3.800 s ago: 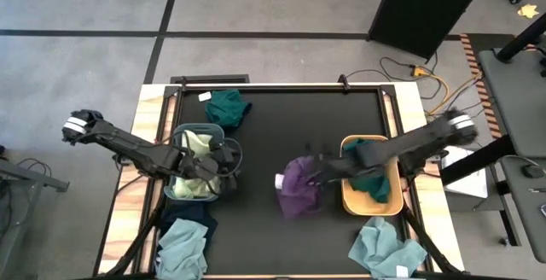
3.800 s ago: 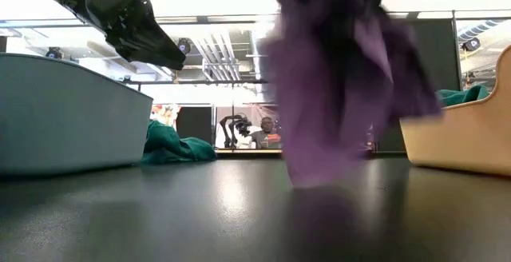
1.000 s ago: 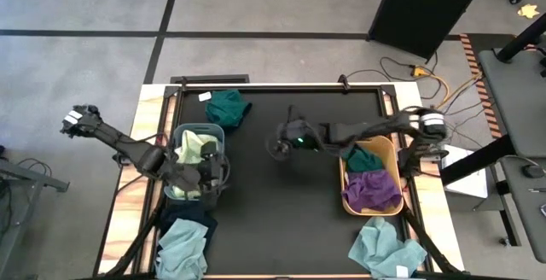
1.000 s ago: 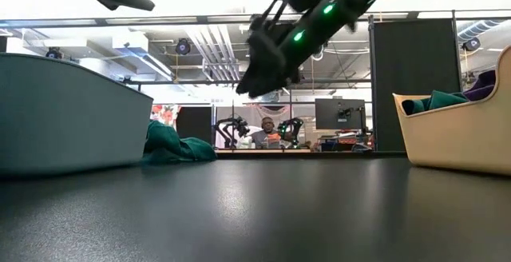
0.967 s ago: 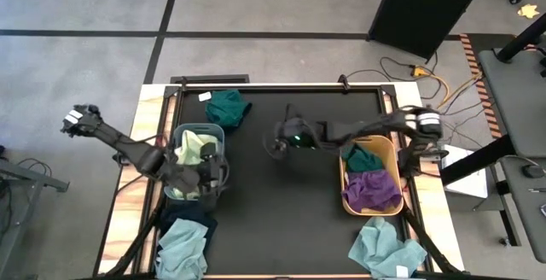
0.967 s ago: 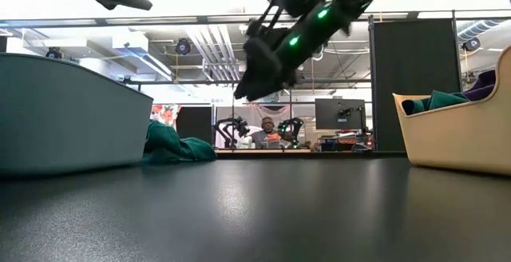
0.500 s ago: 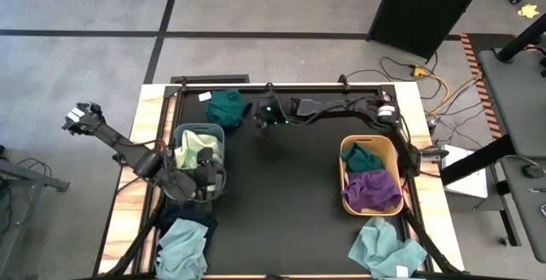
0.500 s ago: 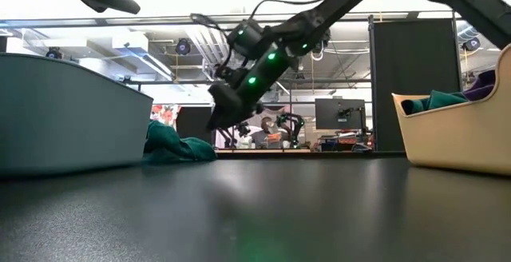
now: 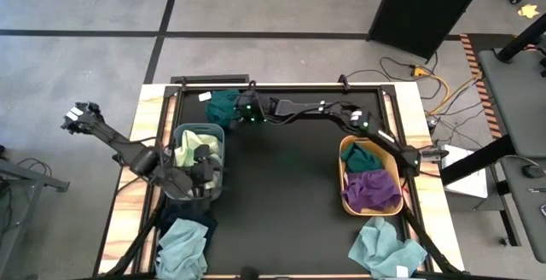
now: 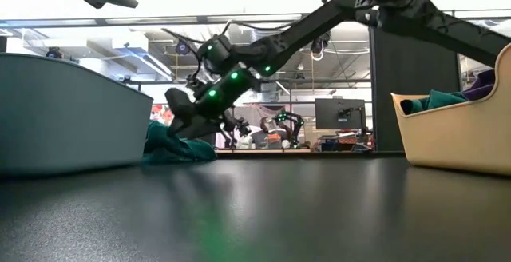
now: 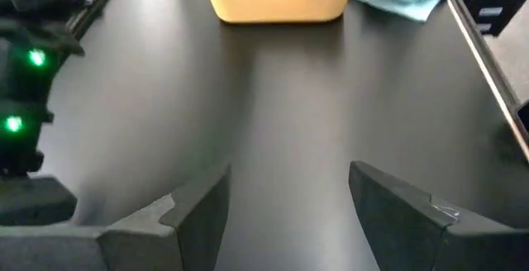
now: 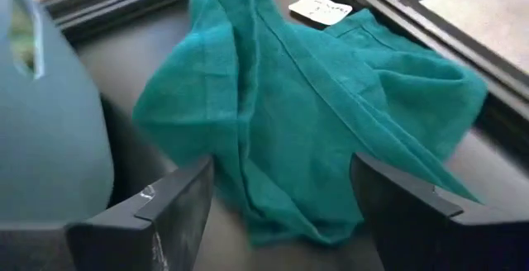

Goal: Sort microfiber towel by color & place in baskets
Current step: Put the green towel into the yellow bin

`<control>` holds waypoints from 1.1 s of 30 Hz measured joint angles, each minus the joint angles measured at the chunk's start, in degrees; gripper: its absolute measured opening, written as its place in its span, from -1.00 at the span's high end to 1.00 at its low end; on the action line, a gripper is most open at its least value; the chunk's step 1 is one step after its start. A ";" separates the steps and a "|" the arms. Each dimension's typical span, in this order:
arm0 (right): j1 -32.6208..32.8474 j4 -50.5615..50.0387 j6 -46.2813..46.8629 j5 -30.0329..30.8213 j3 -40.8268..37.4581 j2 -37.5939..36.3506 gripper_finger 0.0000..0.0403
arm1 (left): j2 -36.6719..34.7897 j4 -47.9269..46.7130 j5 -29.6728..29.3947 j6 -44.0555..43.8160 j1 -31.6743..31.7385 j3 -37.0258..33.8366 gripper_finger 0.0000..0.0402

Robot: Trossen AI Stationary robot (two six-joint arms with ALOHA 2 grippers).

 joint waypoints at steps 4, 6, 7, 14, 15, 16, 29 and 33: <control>-0.02 1.62 2.09 0.04 3.37 3.36 -0.28 | -1.57 -0.24 -0.06 -0.41 -0.02 0.00 -0.15; 0.00 2.99 2.13 0.04 4.10 4.35 -0.25 | -2.20 -0.67 -0.04 -0.44 -0.02 0.00 -0.15; 0.00 3.44 2.25 -0.02 4.29 4.58 -0.22 | -2.42 -0.83 -0.06 -0.46 -0.02 0.00 -0.15; 0.41 3.81 1.57 -5.79 4.51 5.03 -0.04 | -3.24 -1.21 -0.04 -0.65 -0.02 0.00 -0.15; 0.58 3.79 0.94 -6.42 4.51 5.00 -0.02 | -3.28 -1.21 -0.04 -0.80 -0.02 0.00 -0.15; 0.76 3.64 -0.07 -6.49 4.51 4.90 -0.01 | -3.30 -1.22 -0.04 -0.92 -0.02 0.00 -0.15; 1.80 2.81 -7.47 0.08 4.53 5.40 0.20 | -3.35 -1.56 -1.04 -1.42 0.00 0.00 -0.15; 1.91 4.49 -7.45 0.11 4.53 5.45 0.66 | -3.37 -1.56 -1.61 -0.80 0.00 0.00 -0.15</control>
